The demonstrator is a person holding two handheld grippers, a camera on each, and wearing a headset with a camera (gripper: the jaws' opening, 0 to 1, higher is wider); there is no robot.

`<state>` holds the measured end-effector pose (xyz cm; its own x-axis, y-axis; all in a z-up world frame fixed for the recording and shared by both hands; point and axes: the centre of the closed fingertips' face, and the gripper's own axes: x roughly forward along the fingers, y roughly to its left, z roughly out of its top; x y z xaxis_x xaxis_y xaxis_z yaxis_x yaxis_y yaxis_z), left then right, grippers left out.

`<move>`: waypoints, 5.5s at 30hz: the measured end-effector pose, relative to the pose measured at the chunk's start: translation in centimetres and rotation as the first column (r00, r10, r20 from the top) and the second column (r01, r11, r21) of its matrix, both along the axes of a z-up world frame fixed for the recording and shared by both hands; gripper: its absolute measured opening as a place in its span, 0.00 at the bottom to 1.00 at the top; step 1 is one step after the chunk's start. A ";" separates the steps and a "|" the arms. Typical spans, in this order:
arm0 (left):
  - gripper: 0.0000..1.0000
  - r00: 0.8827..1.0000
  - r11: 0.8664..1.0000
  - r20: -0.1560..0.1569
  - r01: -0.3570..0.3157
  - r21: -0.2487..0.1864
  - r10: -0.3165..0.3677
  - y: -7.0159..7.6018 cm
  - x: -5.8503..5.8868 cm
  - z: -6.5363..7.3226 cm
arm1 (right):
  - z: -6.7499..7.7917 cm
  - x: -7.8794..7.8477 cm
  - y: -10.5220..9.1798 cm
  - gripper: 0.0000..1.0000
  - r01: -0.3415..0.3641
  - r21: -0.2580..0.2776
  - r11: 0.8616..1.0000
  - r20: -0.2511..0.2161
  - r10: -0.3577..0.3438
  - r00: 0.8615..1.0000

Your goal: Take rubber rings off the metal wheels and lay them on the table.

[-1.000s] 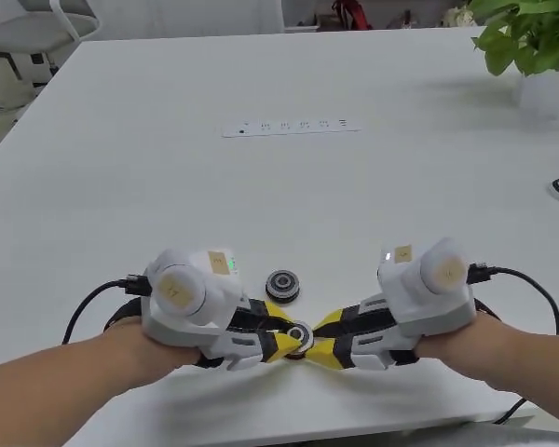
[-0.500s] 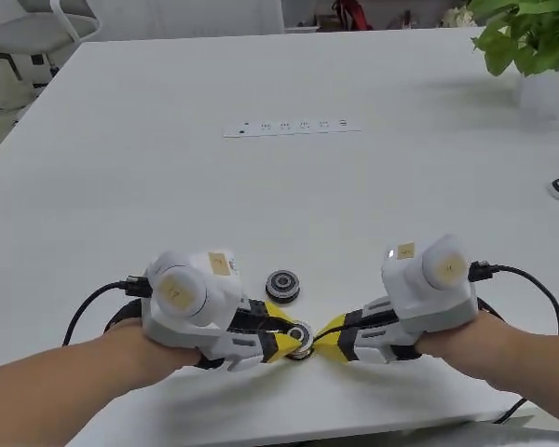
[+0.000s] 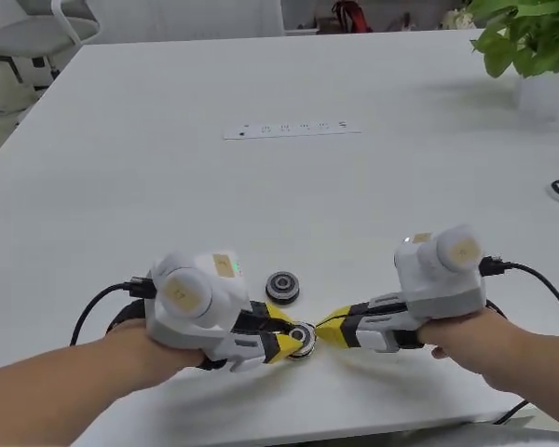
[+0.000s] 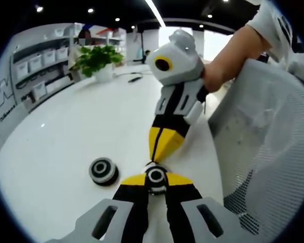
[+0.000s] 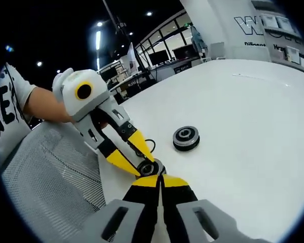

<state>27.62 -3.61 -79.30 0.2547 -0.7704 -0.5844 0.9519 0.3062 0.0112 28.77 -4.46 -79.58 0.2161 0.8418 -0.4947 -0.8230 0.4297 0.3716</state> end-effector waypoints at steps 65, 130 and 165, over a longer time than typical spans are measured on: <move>0.13 1.000 1.000 -0.001 0.015 0.005 -0.015 0.2 -0.5 1.1 | 1.2 -0.7 0.1 0.00 -0.005 0.076 0.997 -0.030 0.007 1.000; 0.52 0.985 0.981 0.021 -0.169 -0.096 0.172 9.6 -1.2 5.2 | 2.0 -0.1 7.7 0.00 -0.104 0.058 0.993 -0.018 0.105 0.994; 0.51 0.981 0.977 0.008 -0.191 -0.093 0.193 10.2 -0.4 4.7 | 0.1 0.6 7.0 0.10 -0.076 -0.023 0.997 0.009 0.076 0.997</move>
